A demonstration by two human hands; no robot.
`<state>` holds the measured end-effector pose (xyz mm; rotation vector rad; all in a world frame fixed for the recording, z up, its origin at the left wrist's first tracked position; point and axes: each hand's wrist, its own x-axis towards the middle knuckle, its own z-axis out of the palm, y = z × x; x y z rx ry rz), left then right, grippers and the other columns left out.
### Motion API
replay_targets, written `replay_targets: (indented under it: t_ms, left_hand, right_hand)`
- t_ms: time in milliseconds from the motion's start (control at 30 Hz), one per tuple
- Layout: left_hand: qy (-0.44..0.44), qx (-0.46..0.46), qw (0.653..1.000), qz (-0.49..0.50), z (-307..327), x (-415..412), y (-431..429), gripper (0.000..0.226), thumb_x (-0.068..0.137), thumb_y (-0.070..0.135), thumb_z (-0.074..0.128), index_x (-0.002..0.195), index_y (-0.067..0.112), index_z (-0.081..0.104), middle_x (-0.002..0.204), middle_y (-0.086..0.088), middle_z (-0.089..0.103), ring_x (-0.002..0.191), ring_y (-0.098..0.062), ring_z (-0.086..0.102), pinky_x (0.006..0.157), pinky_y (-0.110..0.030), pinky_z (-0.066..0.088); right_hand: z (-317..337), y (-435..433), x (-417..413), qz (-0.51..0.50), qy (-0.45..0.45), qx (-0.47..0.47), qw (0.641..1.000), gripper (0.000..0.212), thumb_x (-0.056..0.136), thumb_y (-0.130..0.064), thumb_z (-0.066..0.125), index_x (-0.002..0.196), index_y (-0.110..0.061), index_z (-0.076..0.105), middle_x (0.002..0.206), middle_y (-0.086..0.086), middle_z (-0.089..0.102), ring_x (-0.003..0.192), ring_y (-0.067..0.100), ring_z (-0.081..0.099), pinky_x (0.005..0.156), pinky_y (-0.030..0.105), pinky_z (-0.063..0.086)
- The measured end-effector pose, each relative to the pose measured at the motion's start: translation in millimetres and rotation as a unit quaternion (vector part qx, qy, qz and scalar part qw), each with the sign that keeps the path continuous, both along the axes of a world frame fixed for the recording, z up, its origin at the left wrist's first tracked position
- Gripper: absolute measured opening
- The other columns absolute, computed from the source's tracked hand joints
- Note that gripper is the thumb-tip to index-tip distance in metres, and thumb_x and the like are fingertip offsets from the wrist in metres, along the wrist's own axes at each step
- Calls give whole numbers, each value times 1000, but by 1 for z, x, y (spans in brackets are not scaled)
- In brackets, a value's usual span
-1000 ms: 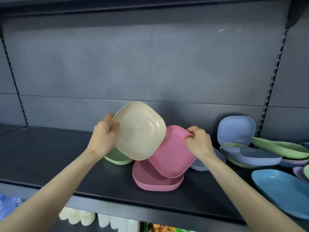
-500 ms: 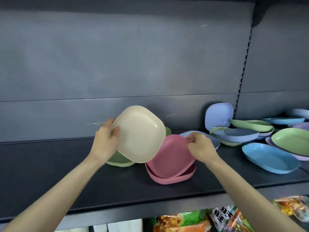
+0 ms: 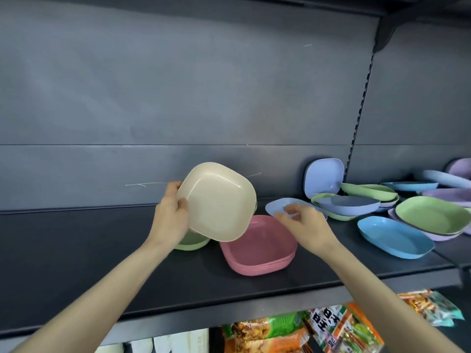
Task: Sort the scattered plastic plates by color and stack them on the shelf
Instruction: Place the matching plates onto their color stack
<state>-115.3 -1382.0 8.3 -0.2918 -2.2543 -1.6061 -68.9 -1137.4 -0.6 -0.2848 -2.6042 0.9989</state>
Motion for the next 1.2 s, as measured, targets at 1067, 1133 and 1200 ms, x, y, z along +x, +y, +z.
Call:
replay_targets:
  t_ms: [1067,1133,1200]
  left_hand:
    - [-61,-159,985,14,-17,-128,-187,71,74,6,72,131,28,37,95,9,55,86,-9,56,61,-18,44]
    - [-80,-171,982,-2,-23,-139,-199,72,72,5,73,130,28,38,101,5,57,90,-15,57,58,-16,44]
    - [-97,-184,978,-8,-28,-148,-210,72,70,8,76,128,28,38,100,4,59,92,-18,58,61,-18,45]
  right_hand:
    - [26,-210,-196,267,-74,36,960,37,75,4,64,107,-6,51,77,10,66,43,5,60,51,22,55]
    - [19,-224,-205,250,-95,57,962,35,73,4,65,102,-7,49,77,10,64,46,11,61,51,25,55]
    - [12,-235,-210,237,-117,76,961,35,72,4,66,99,-7,47,72,10,62,46,14,60,49,25,54]
